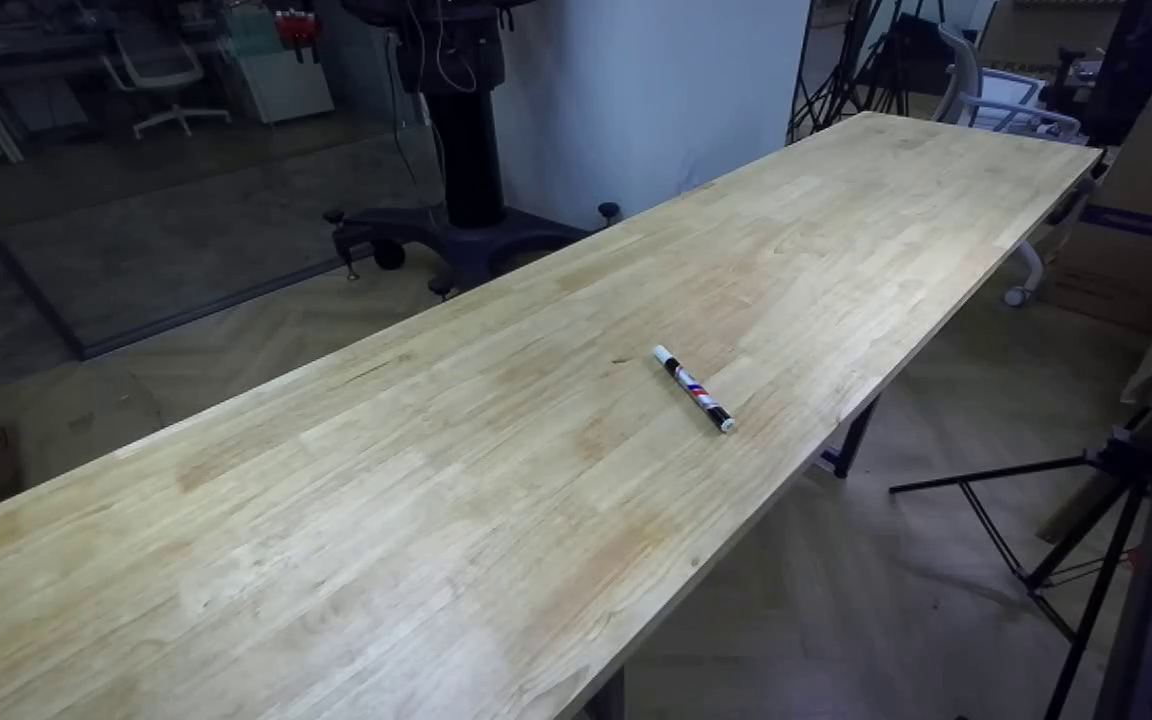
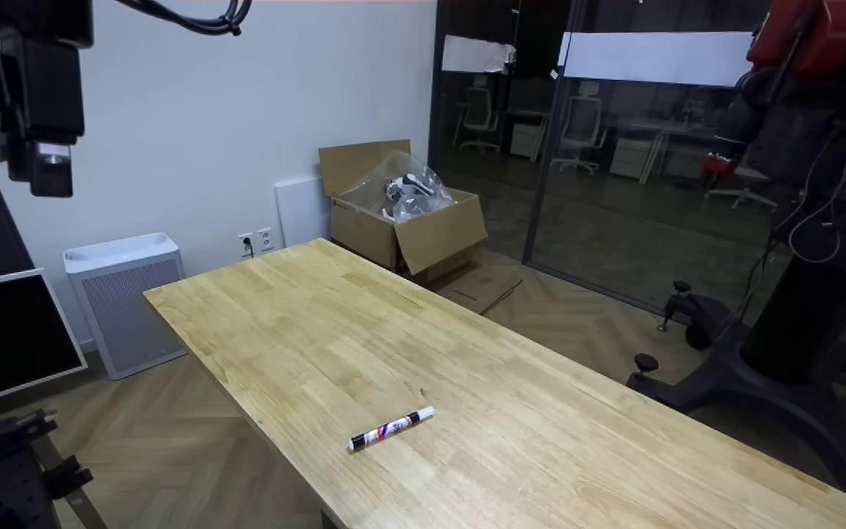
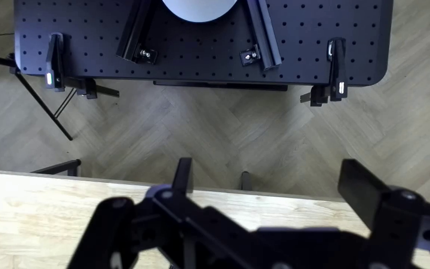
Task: Move marker backwards
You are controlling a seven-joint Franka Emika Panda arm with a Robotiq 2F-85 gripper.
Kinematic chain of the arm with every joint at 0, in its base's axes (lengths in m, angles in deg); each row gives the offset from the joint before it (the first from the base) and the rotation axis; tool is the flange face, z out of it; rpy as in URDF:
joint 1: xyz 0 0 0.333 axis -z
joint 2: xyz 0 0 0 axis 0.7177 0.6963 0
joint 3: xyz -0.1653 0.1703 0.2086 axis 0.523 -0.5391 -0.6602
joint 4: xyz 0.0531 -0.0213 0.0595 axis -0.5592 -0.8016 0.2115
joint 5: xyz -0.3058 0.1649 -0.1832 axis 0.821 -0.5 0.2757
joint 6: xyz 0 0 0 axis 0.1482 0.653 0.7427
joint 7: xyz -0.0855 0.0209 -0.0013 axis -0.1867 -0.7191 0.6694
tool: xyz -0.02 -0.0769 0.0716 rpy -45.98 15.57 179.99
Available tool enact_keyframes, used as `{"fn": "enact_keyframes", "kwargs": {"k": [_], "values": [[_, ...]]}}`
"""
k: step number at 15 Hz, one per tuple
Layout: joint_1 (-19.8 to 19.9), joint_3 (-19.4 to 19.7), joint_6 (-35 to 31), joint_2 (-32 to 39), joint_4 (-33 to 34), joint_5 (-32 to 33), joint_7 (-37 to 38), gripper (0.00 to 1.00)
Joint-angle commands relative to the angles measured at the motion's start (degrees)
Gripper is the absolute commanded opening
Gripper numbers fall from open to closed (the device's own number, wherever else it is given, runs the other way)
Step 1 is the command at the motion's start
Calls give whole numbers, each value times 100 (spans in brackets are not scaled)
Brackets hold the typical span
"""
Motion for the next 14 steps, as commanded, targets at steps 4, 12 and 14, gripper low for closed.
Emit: {"fn": "enact_keyframes", "kwargs": {"k": [4, 12, 14], "values": [[613, 165, -1545, -70, -290, 931, 303, 100], [1402, 1078, -3836, 855, -311, 1135, 99, 100], [1339, 1219, -4061, 1256, -167, 958, -3, 100]]}}
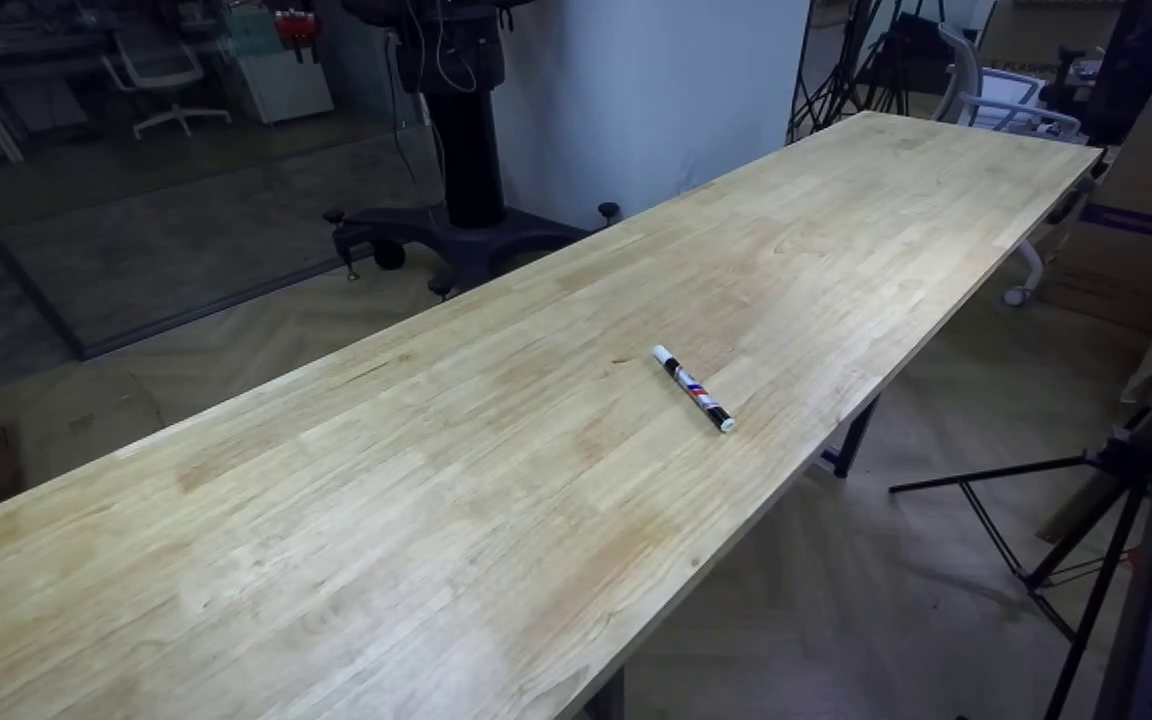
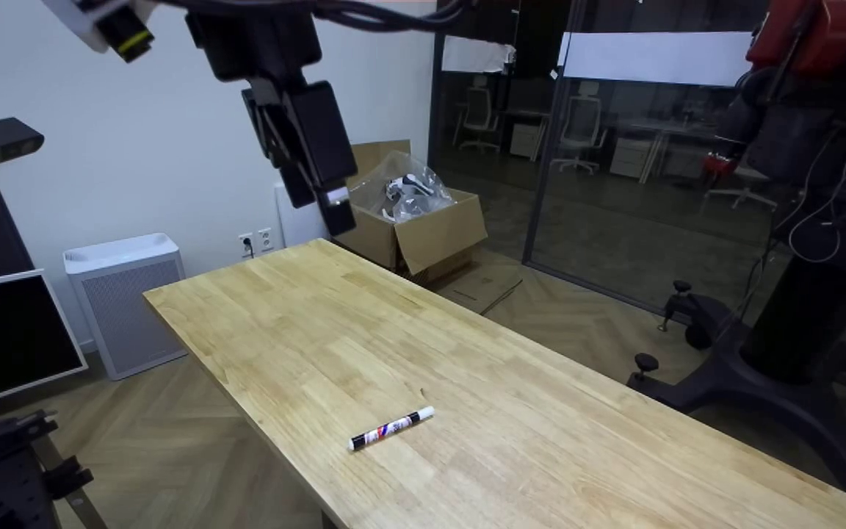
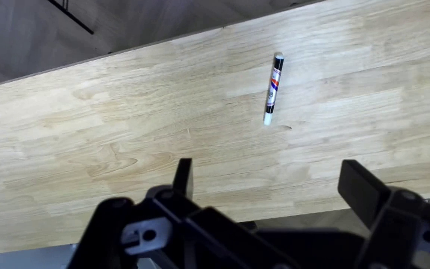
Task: Move marker backwards
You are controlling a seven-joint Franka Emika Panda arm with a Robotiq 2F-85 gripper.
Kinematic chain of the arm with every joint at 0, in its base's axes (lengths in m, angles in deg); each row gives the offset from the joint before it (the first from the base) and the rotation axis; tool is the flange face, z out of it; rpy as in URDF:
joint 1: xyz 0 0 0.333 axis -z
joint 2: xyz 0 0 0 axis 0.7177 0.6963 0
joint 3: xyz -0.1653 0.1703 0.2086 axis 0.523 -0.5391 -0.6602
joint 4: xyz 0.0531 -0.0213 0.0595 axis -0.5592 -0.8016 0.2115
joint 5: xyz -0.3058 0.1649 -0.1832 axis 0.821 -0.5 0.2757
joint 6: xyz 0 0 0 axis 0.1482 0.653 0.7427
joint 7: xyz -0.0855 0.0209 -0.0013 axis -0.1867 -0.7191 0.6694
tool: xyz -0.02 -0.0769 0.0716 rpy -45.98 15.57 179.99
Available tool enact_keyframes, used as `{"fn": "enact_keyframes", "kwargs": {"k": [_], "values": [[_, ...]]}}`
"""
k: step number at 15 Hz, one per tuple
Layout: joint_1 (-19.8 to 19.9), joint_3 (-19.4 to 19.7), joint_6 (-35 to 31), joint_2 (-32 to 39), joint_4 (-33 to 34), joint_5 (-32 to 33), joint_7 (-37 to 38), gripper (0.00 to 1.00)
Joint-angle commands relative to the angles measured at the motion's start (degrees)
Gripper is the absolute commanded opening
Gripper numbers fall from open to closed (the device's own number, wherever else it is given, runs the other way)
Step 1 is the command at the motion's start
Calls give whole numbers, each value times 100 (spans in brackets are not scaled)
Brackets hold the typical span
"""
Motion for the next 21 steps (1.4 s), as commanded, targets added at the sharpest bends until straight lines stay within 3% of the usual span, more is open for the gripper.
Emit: {"fn": "enact_keyframes", "kwargs": {"k": [1, 2, 8, 11, 17, 21], "values": [[-121, 229, -232, 726, 385, -339, -139, 100], [-19, 137, -213, 325, 79, -161, -86, 100], [-85, 241, -158, 580, 227, -260, -298, 100], [-328, 635, 89, 1603, 893, -559, -1299, 100], [-430, 733, 1051, 3579, 2531, -579, -2709, 100], [-422, 533, 1257, 4861, 3708, -648, -2531, 100]]}}
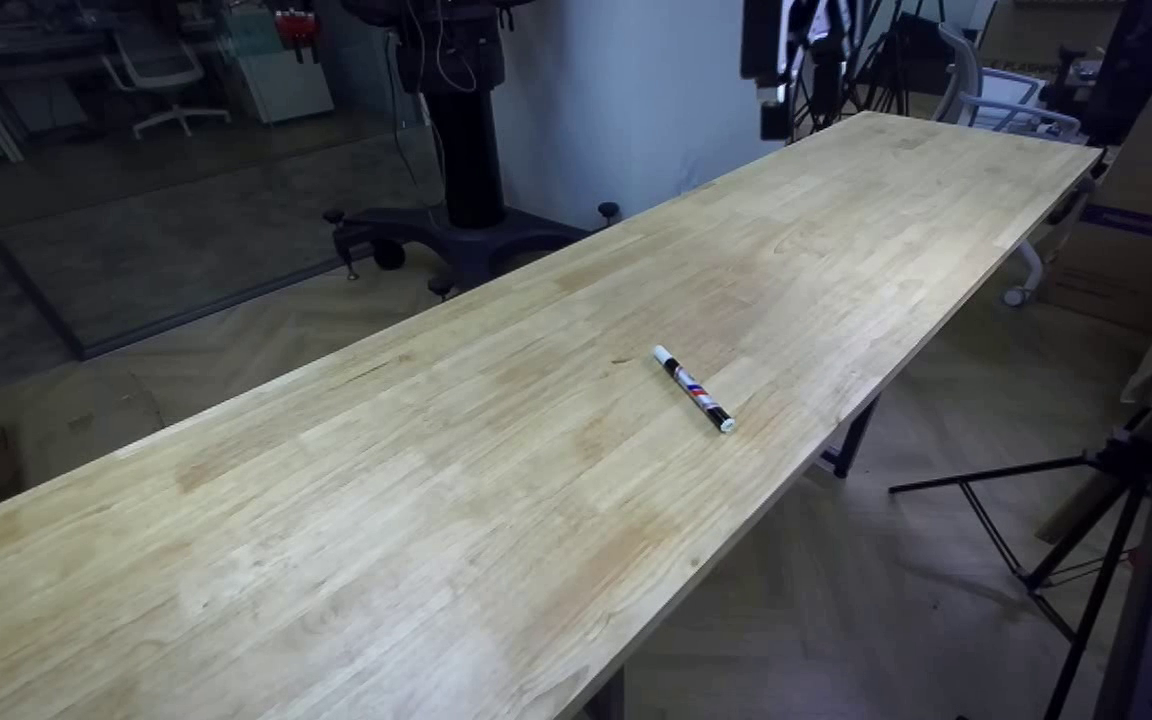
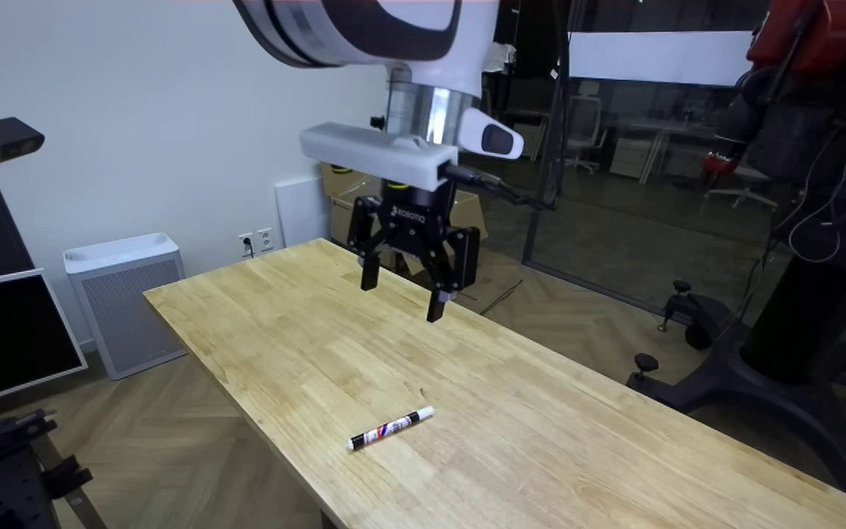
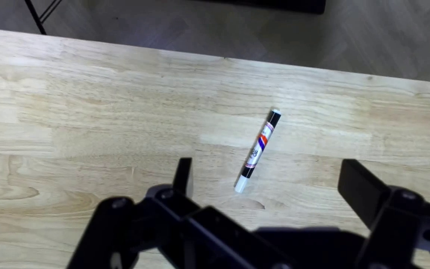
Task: Move marker backwards
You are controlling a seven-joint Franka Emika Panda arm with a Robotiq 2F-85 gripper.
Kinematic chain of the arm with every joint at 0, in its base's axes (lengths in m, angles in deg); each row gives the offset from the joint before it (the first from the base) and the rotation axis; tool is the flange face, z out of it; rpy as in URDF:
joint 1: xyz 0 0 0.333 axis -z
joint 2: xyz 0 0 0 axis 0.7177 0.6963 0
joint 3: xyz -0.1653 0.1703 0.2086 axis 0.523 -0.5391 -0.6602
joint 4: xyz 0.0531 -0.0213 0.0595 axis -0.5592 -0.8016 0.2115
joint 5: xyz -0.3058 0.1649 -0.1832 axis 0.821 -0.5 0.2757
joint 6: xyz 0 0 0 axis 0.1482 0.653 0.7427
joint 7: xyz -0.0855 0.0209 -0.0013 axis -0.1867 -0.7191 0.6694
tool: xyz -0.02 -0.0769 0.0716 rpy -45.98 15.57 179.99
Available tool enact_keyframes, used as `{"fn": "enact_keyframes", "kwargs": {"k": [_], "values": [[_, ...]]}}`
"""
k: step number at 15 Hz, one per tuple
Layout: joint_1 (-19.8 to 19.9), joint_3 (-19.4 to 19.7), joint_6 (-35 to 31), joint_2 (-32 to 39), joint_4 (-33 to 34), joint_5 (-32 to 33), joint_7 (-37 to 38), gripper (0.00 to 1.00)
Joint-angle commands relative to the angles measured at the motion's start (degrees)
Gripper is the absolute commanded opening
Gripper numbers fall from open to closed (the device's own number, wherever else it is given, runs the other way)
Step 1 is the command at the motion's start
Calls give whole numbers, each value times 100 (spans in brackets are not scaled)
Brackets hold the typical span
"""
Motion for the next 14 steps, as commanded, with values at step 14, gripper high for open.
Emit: {"fn": "enact_keyframes", "kwargs": {"k": [14], "values": [[-338, -377, -1246, 2269, 1562, -307, 1091, 100]]}}
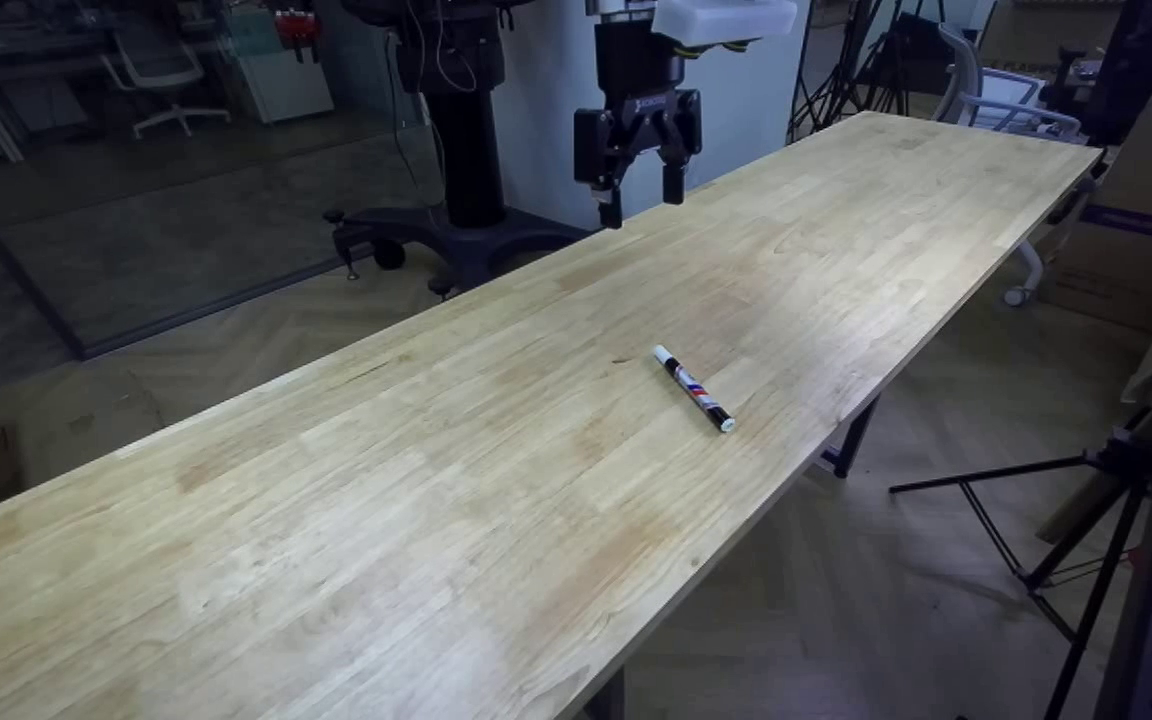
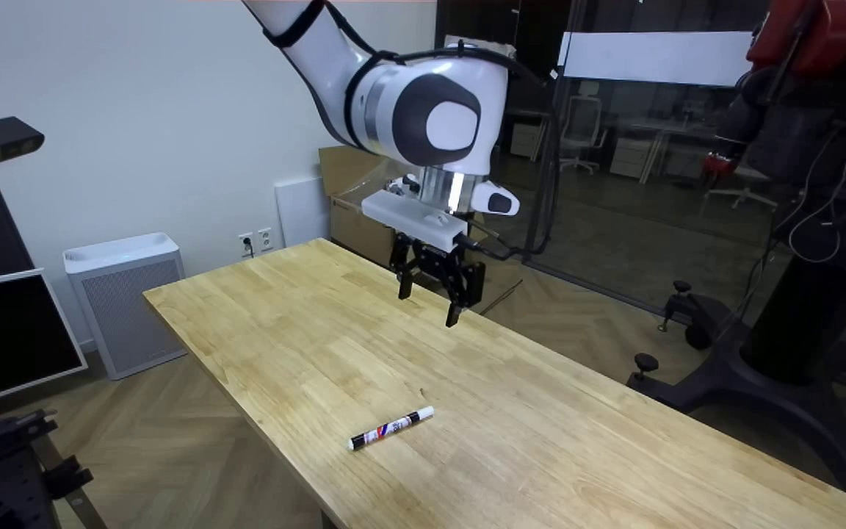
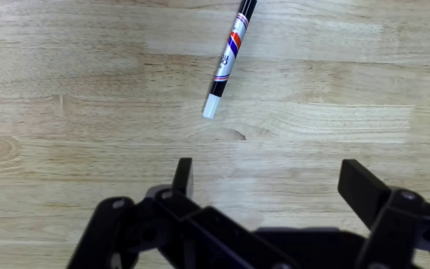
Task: Move marker backwards
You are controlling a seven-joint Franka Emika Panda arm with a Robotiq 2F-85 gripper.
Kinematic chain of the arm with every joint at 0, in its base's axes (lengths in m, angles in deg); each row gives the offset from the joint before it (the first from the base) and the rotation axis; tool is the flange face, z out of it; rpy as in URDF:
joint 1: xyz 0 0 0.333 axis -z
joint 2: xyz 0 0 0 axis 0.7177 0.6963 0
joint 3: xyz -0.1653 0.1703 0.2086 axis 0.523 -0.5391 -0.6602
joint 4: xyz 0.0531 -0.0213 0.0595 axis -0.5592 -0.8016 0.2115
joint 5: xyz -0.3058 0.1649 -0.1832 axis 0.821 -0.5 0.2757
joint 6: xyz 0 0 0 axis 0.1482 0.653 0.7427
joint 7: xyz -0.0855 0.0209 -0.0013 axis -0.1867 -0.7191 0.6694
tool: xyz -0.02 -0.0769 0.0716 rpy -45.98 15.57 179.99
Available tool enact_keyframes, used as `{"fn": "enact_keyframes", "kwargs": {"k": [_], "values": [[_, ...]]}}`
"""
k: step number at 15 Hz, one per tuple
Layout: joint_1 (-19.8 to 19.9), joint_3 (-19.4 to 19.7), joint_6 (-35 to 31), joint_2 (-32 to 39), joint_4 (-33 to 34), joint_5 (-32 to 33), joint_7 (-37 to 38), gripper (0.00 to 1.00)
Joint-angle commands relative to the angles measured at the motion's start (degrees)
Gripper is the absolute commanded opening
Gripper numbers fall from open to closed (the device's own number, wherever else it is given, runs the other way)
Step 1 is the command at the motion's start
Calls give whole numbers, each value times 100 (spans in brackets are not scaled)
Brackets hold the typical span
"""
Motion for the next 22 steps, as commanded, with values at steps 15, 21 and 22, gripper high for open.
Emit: {"fn": "enact_keyframes", "kwargs": {"k": [15, 21, 22], "values": [[-782, -149, -2796, 278, -1446, 471, 1427, 100], [-1881, 998, -4115, -37, -2525, 772, 3027, 100], [-2026, 1149, -4339, -18, -2668, 681, 3188, 100]]}}
